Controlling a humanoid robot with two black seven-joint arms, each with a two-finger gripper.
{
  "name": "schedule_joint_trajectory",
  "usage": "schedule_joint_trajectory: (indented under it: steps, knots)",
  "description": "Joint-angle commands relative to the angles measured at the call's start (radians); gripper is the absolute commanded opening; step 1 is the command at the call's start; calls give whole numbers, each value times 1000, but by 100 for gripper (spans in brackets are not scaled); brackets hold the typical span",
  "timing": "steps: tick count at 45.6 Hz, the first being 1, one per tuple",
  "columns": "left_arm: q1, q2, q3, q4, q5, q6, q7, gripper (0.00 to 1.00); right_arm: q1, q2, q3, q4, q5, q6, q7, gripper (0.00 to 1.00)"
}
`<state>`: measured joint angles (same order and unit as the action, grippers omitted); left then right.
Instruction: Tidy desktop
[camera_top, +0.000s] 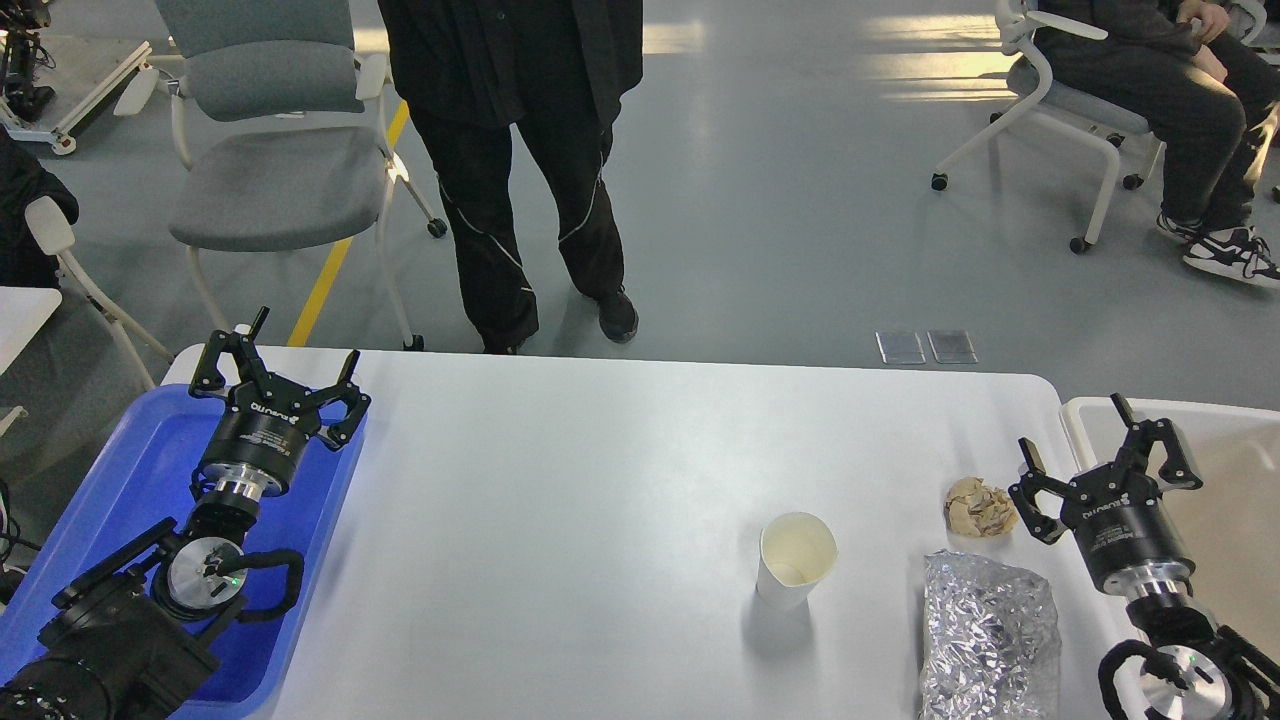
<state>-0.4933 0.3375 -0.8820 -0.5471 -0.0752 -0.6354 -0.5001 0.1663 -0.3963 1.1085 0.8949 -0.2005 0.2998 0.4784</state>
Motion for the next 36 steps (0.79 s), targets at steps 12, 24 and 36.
schedule_joint_trajectory:
  steps: [12,24,36]
  knots:
    - [-1,0,0,-1,0,-4,0,100,-80,-160,-6,216,12,-83,-40,100]
    - [1,0,2,-1,2,-6,0,100,-94,-315,-27,441,-16,-330,-70,100]
    - [-1,0,2,-1,2,-6,0,100,-90,-486,-88,533,-170,-300,-184,100]
